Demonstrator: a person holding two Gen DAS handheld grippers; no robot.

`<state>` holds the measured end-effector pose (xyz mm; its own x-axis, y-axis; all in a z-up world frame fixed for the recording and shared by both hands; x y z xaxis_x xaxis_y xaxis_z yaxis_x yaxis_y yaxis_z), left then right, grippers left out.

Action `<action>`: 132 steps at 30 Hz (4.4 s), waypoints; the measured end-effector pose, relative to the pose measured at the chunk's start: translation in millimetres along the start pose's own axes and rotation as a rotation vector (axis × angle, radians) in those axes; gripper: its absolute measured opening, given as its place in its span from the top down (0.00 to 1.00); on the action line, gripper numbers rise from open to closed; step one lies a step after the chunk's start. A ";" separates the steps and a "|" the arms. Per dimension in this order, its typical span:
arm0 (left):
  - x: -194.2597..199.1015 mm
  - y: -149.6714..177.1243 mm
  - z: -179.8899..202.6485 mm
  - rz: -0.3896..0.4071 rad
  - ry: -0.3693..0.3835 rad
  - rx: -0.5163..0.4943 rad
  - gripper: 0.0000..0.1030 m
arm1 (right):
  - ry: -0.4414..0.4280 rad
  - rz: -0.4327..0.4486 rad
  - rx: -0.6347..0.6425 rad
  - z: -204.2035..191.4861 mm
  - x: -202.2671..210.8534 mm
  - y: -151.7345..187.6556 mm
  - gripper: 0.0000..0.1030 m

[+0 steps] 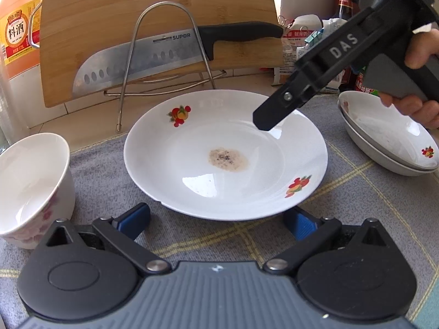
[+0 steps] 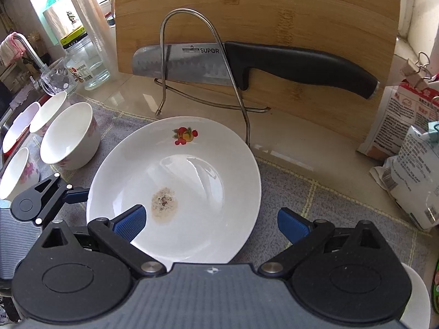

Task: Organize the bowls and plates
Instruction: 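Grip the stained plate's rim with both tools from opposite sides, then lift the stained plate with both tools and carry it to the stack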

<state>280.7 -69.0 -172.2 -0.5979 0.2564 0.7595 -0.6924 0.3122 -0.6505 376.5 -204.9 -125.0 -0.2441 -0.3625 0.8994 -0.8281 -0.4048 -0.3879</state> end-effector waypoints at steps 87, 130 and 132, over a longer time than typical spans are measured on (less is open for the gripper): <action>45.5 9.2 18.6 0.002 0.075 -0.169 0.01 | -0.185 -0.118 0.109 -28.5 -1.8 -6.3 0.00; 86.1 0.7 119.3 0.033 0.171 -0.321 0.01 | -0.099 -0.007 -0.004 6.3 94.0 92.3 0.00; 84.8 -2.2 124.8 0.037 0.180 -0.324 0.01 | -0.091 0.001 -0.015 12.1 98.1 96.4 0.00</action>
<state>181.1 -162.0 -107.5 -0.5192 0.4208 0.7439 -0.4907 0.5658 -0.6626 278.8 -289.6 -76.5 -0.1986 -0.4380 0.8768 -0.8357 -0.3917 -0.3849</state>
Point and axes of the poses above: each gripper's, at about its wrist camera, not at the fingertips, and x roughly against the way its jaws point, z to its right, y to its underside, the point moved 5 cm from there along -x, roughly the way its jaws point, and after that the axes turned 8 degrees about -z, right-handed, at the moved point
